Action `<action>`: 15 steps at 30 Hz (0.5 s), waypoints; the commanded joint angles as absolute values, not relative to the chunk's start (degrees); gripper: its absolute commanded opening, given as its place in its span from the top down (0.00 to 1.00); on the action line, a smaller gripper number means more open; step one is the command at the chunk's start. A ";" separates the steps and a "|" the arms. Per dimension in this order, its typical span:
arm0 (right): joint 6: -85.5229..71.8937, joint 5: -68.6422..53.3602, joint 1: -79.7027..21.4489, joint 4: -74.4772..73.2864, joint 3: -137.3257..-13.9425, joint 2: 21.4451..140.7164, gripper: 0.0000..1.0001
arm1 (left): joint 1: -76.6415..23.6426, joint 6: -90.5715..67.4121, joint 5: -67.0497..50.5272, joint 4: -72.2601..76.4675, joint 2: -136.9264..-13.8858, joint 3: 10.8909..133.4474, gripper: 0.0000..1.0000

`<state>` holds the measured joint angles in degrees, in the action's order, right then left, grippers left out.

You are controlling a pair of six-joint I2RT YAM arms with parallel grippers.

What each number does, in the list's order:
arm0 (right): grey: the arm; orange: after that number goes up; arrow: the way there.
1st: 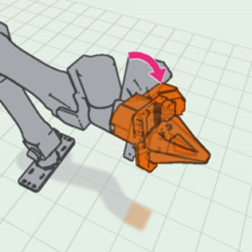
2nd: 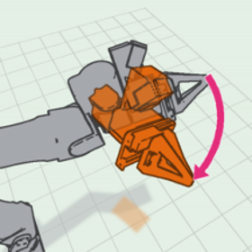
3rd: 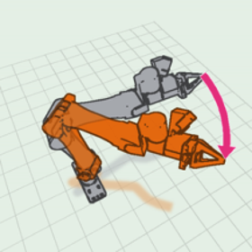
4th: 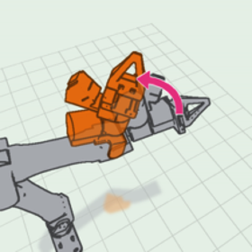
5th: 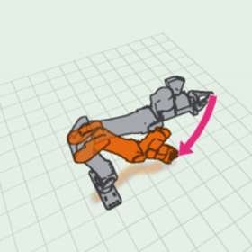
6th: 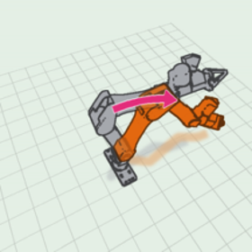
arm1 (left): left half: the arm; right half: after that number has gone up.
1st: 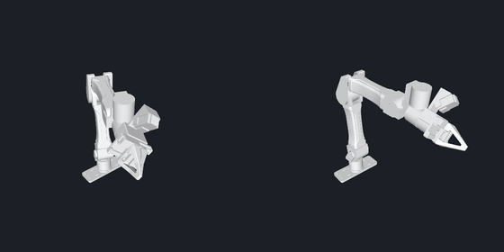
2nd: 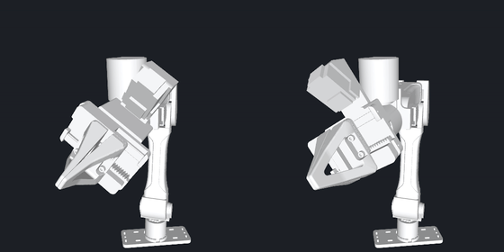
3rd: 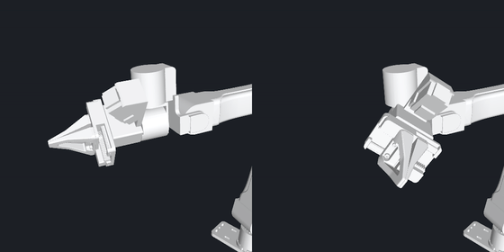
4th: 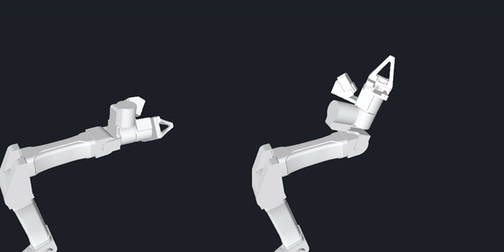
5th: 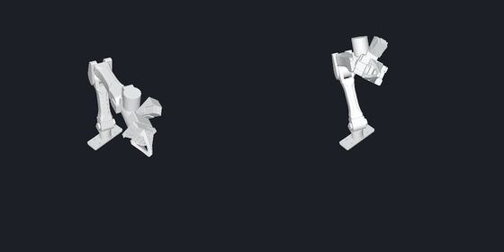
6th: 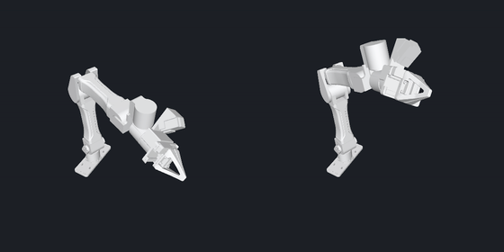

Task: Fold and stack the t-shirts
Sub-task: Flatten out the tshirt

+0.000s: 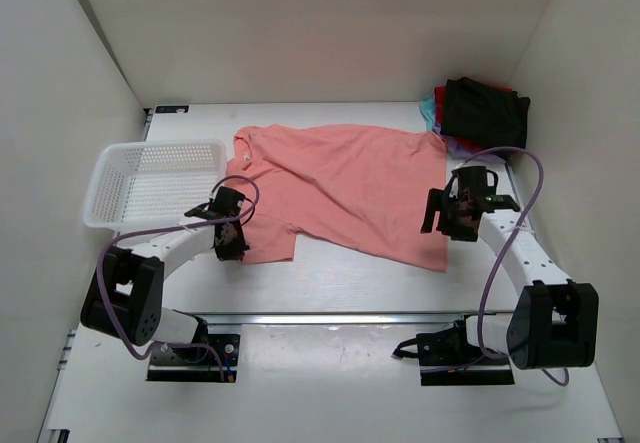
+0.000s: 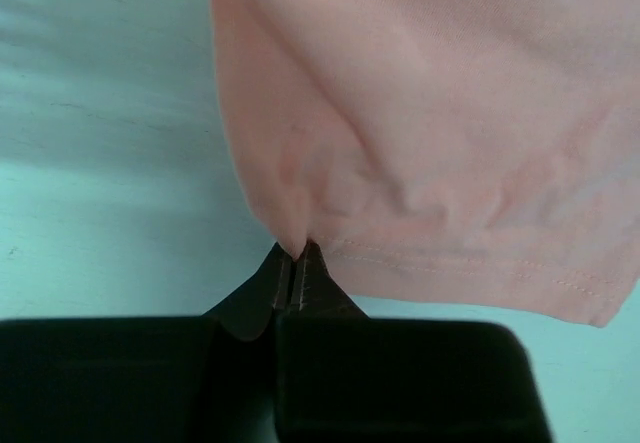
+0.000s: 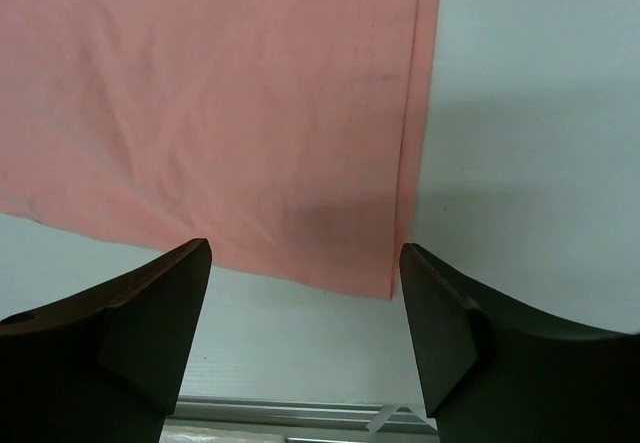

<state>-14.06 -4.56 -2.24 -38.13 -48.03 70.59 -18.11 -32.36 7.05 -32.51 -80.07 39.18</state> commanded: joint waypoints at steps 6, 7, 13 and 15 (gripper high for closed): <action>-17.84 -0.27 -5.97 -39.81 -43.69 74.44 0.26 | -18.28 -32.25 2.73 -30.76 -81.83 38.67 1.00; -18.36 -0.52 -6.41 -39.38 -42.72 75.05 0.25 | -17.93 -32.34 2.38 -31.02 -81.57 38.85 1.00; -19.86 0.00 -6.33 -40.43 -40.69 79.71 0.25 | -17.58 -33.66 0.79 -32.69 -77.97 42.71 1.00; -19.77 1.32 -6.07 -40.70 -40.17 80.68 0.26 | -17.58 -34.62 0.09 -33.13 -76.73 44.12 1.00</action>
<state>-18.48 -0.86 -6.61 -40.23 -40.93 79.35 -17.76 -33.06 2.59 -33.10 -79.92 40.62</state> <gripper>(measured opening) 0.741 0.047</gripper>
